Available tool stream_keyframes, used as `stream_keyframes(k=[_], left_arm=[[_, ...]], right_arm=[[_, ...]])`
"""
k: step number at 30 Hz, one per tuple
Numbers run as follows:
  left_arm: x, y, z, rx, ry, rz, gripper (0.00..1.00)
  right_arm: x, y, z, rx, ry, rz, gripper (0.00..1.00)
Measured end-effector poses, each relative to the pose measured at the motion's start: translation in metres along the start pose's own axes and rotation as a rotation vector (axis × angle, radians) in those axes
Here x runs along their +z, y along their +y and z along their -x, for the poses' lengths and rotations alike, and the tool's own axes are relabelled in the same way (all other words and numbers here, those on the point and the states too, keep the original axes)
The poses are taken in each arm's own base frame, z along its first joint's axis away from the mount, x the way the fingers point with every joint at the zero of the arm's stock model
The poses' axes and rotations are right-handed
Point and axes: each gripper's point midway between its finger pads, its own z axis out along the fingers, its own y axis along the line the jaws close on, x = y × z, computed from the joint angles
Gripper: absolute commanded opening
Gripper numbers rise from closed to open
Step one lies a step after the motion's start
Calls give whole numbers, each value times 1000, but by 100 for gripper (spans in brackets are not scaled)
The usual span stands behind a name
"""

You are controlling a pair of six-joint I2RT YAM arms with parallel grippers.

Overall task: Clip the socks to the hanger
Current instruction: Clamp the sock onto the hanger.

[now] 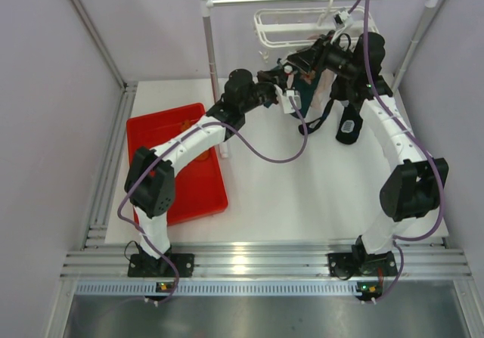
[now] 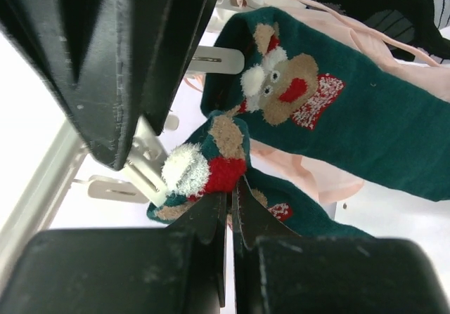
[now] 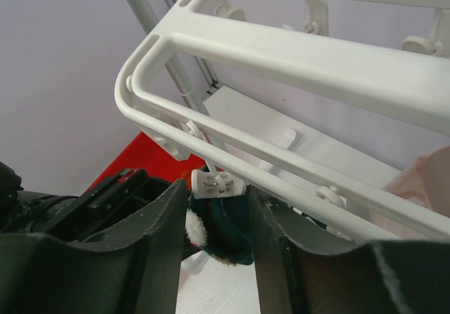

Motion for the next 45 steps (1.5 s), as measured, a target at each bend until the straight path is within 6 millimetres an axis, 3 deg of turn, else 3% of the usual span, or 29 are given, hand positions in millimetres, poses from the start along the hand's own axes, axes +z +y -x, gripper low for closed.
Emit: stream_keyframes(k=[4,10,13,15,16,19,22,26,29,32,36,41,45], left_arm=[[0,-4,-2,14,3,-5,0],[-1,-1,-2,21,5,9,0],[-1,3,-2,26,3,29,32],[-1,6,-2,25,5,45,47],[-1,7,-2,24,6,56,49],[-3,4,-4,3,10,63,52],[-11,-12,-9,-51,27,40,53],[-36,-35,-8,-182,55,-4,53],[-60,-37,-3,-341,68,-1,53],[-80,-19,0,-505,56,56,57],[-94,17,-14,-677,49,191,58],[-84,41,-45,-834,36,306,60],[-70,44,-67,-896,14,352,62]], right_arm=[[0,0,-1,-5,4,0,52],[0,1,-1,-3,5,4,55],[0,2,-1,4,5,8,56],[0,2,-1,10,4,10,57],[0,2,0,11,4,11,57],[-1,2,0,13,2,10,57],[-2,0,1,16,0,4,57],[-5,-5,3,17,-4,-9,57],[-8,-12,5,16,-10,-24,57],[-15,-22,9,15,-17,-46,57],[-23,-35,12,18,-23,-76,57],[-28,-42,13,23,-21,-91,57],[-31,-45,13,28,-16,-96,57]])
